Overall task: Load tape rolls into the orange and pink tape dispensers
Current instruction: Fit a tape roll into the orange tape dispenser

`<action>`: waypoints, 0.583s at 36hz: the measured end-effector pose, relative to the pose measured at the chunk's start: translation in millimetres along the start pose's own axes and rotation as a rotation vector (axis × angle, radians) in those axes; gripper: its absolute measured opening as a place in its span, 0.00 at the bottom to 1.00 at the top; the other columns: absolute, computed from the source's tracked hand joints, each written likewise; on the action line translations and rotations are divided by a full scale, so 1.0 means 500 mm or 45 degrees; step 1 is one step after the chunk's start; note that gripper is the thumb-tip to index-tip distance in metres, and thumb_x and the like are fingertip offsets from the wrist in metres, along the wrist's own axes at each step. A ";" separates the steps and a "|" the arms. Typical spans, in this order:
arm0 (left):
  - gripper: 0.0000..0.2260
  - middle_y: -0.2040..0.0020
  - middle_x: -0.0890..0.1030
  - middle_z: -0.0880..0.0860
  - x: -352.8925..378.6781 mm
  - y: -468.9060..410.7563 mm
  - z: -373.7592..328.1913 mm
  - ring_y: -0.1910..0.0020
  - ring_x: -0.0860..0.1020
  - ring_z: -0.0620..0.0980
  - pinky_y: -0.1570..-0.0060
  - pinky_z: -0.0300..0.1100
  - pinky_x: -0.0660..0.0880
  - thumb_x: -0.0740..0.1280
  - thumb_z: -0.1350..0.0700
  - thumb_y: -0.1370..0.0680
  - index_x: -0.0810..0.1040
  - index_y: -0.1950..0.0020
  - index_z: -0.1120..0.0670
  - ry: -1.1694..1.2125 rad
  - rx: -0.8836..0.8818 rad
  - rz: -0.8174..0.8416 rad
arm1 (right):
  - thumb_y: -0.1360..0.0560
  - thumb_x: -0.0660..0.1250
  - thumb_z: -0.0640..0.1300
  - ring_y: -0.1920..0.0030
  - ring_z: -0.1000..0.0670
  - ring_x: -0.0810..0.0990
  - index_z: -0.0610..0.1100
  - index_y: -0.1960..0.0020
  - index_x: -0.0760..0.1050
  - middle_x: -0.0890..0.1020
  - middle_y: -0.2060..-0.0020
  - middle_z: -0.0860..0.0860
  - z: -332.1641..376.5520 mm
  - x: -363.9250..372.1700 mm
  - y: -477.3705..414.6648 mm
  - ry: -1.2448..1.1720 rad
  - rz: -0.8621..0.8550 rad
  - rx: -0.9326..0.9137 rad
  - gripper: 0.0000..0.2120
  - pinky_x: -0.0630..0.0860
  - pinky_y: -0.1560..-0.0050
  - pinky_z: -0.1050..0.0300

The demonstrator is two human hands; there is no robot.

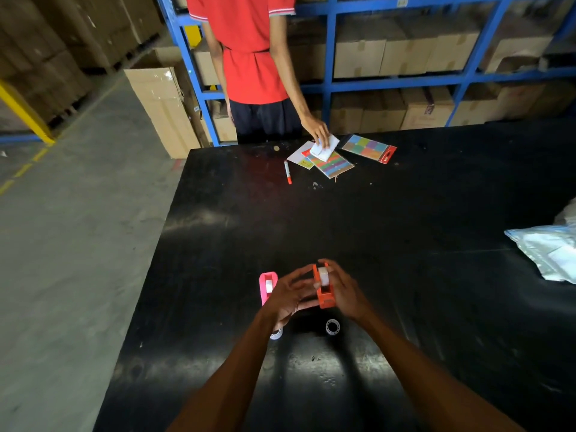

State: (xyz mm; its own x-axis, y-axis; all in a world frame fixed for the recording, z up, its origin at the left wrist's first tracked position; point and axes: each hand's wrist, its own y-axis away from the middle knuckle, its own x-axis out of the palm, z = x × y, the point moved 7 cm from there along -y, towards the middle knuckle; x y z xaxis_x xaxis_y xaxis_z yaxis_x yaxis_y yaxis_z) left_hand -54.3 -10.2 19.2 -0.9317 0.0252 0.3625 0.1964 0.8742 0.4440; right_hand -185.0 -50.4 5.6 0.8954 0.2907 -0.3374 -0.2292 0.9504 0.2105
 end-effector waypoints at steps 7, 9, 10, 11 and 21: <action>0.22 0.41 0.83 0.58 0.005 -0.006 0.000 0.41 0.82 0.56 0.45 0.49 0.81 0.72 0.62 0.26 0.73 0.33 0.53 0.021 0.010 -0.011 | 0.17 0.49 0.52 0.40 0.50 0.79 0.51 0.31 0.71 0.80 0.39 0.49 -0.004 0.003 -0.004 -0.009 -0.045 0.007 0.20 0.73 0.33 0.47; 0.22 0.42 0.84 0.58 0.004 -0.009 -0.003 0.42 0.82 0.56 0.45 0.50 0.81 0.72 0.62 0.25 0.74 0.33 0.53 0.024 0.011 -0.016 | 0.15 0.49 0.48 0.40 0.50 0.79 0.49 0.30 0.70 0.79 0.38 0.49 0.006 0.001 -0.002 -0.021 -0.042 0.012 0.18 0.72 0.34 0.51; 0.22 0.42 0.84 0.58 0.002 -0.010 -0.004 0.42 0.82 0.56 0.44 0.51 0.81 0.72 0.62 0.25 0.74 0.33 0.54 0.030 0.012 -0.017 | 0.15 0.49 0.47 0.40 0.51 0.78 0.49 0.29 0.70 0.79 0.38 0.49 0.008 0.002 -0.002 -0.011 -0.037 0.013 0.18 0.72 0.34 0.54; 0.22 0.42 0.84 0.58 0.000 -0.012 -0.004 0.42 0.82 0.56 0.44 0.51 0.81 0.72 0.63 0.25 0.74 0.33 0.54 0.033 0.013 -0.022 | 0.15 0.48 0.48 0.40 0.51 0.78 0.49 0.29 0.69 0.79 0.37 0.50 0.011 0.003 -0.001 0.010 -0.029 0.019 0.19 0.71 0.35 0.55; 0.19 0.45 0.83 0.58 -0.036 -0.053 0.046 0.47 0.83 0.54 0.45 0.48 0.81 0.71 0.65 0.26 0.72 0.36 0.58 -0.031 -0.063 -0.173 | 0.16 0.49 0.54 0.32 0.47 0.74 0.60 0.22 0.54 0.71 0.28 0.48 -0.046 0.017 -0.029 0.172 0.249 0.103 0.22 0.70 0.30 0.46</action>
State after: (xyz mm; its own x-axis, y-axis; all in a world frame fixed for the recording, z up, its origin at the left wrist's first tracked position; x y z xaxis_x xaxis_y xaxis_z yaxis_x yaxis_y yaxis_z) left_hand -49.8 -22.6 -17.8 -0.9578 -0.0796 0.2764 0.0819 0.8456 0.5275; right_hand -182.8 -59.1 -21.4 0.7767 0.4855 -0.4013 -0.3570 0.8642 0.3545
